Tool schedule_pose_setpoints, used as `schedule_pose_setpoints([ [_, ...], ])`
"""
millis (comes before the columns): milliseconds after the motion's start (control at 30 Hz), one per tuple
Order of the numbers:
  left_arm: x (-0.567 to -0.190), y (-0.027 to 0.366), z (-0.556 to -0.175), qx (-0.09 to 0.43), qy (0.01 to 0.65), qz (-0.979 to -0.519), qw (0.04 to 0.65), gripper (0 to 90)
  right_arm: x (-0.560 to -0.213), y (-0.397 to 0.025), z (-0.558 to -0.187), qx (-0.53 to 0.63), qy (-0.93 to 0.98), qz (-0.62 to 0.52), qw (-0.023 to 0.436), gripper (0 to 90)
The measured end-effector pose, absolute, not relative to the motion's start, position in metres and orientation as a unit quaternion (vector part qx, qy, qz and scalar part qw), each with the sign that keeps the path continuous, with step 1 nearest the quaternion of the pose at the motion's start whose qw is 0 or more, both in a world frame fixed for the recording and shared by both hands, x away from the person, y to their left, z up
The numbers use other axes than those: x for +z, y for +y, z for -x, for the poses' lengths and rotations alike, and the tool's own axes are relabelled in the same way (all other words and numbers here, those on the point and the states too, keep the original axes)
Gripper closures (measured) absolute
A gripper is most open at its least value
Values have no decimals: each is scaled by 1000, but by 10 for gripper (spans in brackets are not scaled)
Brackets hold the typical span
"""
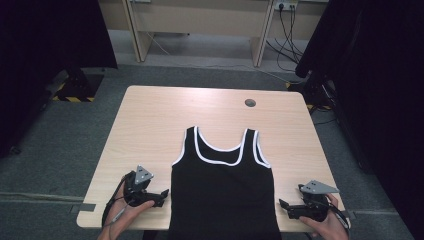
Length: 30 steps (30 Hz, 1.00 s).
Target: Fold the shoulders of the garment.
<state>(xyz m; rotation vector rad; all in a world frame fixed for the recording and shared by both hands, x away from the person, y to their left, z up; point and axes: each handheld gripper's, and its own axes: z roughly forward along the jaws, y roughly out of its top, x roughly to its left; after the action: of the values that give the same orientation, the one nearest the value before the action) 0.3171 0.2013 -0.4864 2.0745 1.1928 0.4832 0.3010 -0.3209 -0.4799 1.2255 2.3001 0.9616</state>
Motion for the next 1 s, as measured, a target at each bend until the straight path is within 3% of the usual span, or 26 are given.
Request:
schedule_pose_setpoints([
  [1000,-477,192,-337,175,445,-800,363,24,-480,-320,-302,338,815,-434,179,65],
])
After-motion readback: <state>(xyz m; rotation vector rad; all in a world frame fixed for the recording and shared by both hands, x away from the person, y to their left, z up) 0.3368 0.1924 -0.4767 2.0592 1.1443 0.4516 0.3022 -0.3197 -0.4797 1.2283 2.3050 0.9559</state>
